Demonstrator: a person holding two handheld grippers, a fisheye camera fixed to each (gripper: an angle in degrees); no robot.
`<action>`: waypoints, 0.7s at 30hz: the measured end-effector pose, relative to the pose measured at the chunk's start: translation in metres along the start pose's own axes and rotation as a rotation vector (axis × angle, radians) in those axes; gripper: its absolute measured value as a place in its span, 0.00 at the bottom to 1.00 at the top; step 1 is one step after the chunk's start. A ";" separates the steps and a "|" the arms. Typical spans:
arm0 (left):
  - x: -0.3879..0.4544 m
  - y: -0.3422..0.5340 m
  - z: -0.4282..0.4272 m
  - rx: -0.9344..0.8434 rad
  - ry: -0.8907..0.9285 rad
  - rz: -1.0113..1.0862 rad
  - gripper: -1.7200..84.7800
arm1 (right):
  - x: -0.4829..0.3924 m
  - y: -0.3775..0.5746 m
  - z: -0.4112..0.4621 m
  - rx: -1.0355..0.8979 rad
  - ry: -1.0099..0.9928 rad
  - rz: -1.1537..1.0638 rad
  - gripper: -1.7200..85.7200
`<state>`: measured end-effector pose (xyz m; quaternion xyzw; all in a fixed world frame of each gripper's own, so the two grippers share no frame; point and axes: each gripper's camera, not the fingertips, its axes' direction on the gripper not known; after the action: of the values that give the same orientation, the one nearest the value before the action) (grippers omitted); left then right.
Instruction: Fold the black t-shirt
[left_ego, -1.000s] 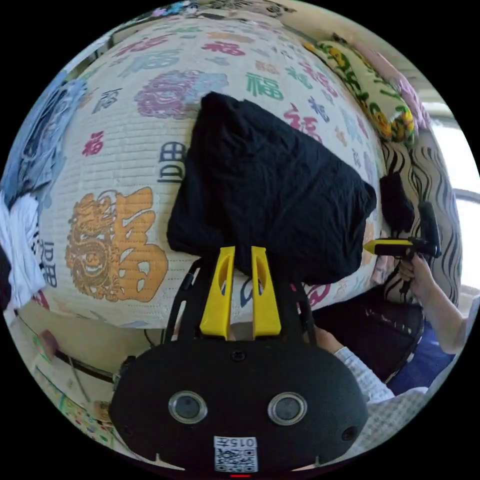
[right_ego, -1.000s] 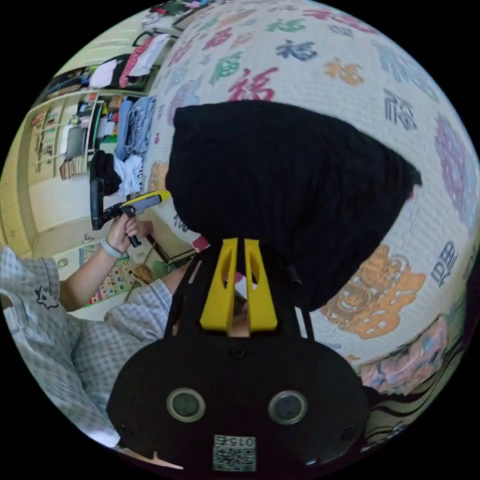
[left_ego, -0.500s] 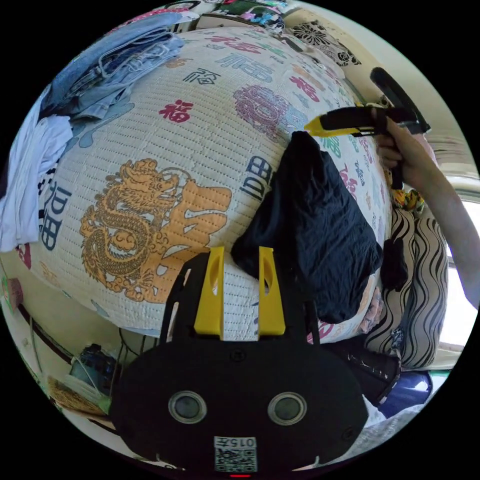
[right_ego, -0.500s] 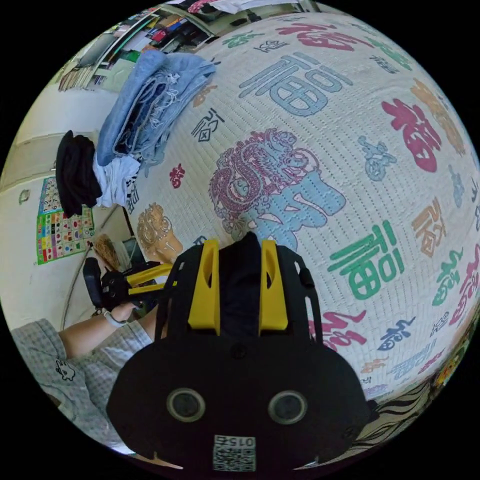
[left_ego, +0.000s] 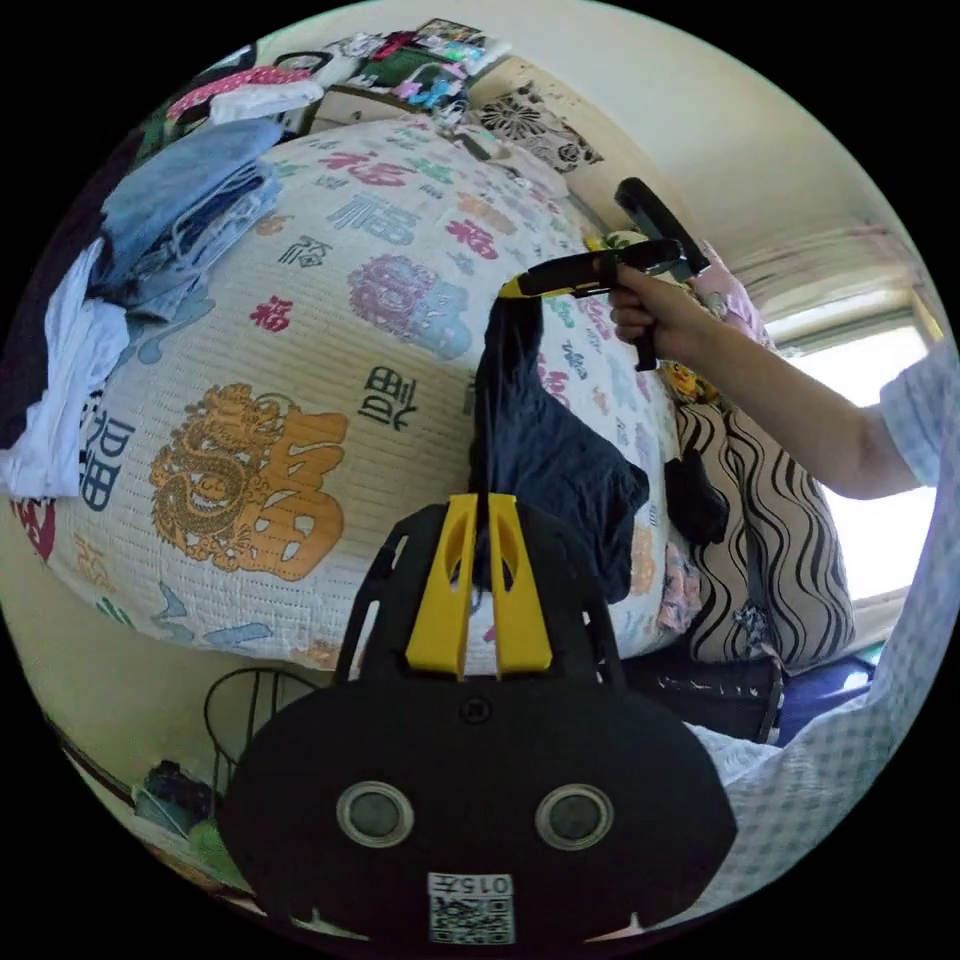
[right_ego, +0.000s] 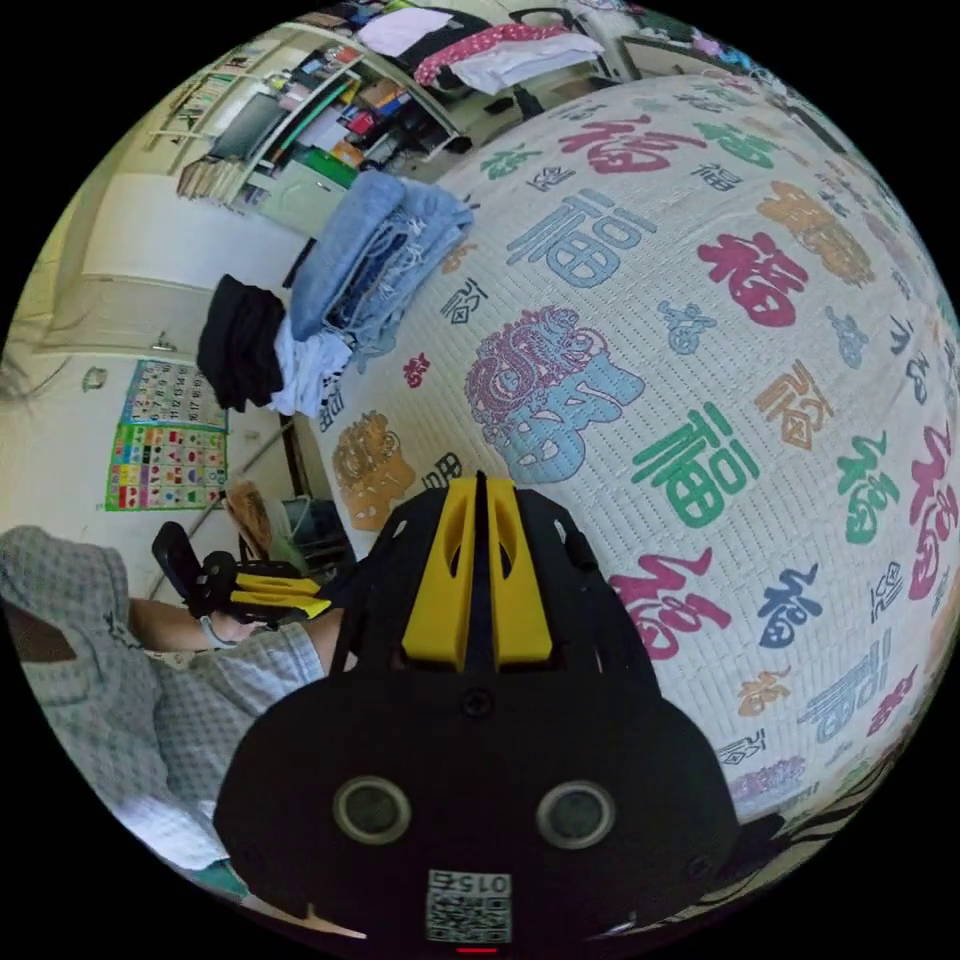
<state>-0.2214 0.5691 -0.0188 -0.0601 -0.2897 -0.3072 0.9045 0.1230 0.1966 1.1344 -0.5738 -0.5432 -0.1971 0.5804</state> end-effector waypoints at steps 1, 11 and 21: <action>0.013 0.002 0.000 -0.003 0.020 0.024 0.02 | 0.004 0.012 -0.009 0.027 -0.026 0.001 0.03; 0.222 0.039 0.126 -0.193 0.228 0.360 0.02 | 0.127 0.236 -0.067 0.278 -0.182 0.284 0.03; 0.331 0.083 0.284 -0.542 0.218 0.445 0.10 | 0.210 0.346 -0.038 0.329 -0.131 0.573 0.10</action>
<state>-0.0975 0.5445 0.4067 -0.3260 -0.0796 -0.1734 0.9259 0.5033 0.3373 1.1677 -0.6133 -0.4205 0.1018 0.6608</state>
